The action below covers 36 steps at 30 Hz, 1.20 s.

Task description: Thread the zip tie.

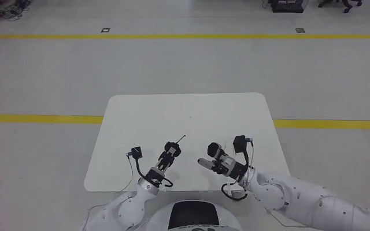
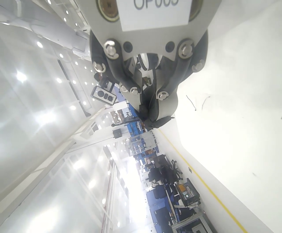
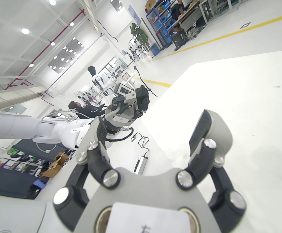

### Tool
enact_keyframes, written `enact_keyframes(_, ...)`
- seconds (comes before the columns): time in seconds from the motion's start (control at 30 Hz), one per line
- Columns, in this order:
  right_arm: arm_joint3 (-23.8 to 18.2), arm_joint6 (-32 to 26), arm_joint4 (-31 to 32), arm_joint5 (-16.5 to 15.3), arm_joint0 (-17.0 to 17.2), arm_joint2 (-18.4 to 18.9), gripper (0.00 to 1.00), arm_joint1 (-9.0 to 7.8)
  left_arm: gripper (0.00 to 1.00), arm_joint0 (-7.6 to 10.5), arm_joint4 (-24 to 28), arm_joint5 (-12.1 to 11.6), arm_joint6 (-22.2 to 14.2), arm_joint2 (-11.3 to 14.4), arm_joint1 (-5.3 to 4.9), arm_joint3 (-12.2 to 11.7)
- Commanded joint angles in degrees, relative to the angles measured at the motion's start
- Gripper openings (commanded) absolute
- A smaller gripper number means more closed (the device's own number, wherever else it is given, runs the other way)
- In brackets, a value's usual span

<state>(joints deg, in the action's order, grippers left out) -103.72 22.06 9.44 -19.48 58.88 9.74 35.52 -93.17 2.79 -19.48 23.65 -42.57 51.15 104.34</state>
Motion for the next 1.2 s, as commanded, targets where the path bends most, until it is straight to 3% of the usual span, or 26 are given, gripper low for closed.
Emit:
enact_keyframes(0.0,0.1,-1.9,-1.3,0.0,-0.6,0.0,1.00,-0.01,0.00,-0.61,-0.1,0.0,-0.5,-0.7,0.03,0.2)
enact_keyframes(0.33,0.4,-7.3,-5.0,0.0,-1.8,0.0,1.00,0.50,0.00,-2.58,-0.3,0.0,-2.6,-3.4,0.53,0.9)
enact_keyframes(0.73,0.6,-10.6,-7.2,0.0,-1.5,0.4,1.00,1.05,0.00,-3.75,-0.5,0.0,-5.7,-5.5,1.42,1.4)
enact_keyframes(1.17,0.7,-18.6,-11.1,0.0,0.7,5.3,1.00,1.77,0.00,-5.56,-1.4,0.0,-7.8,-7.6,2.17,2.4)
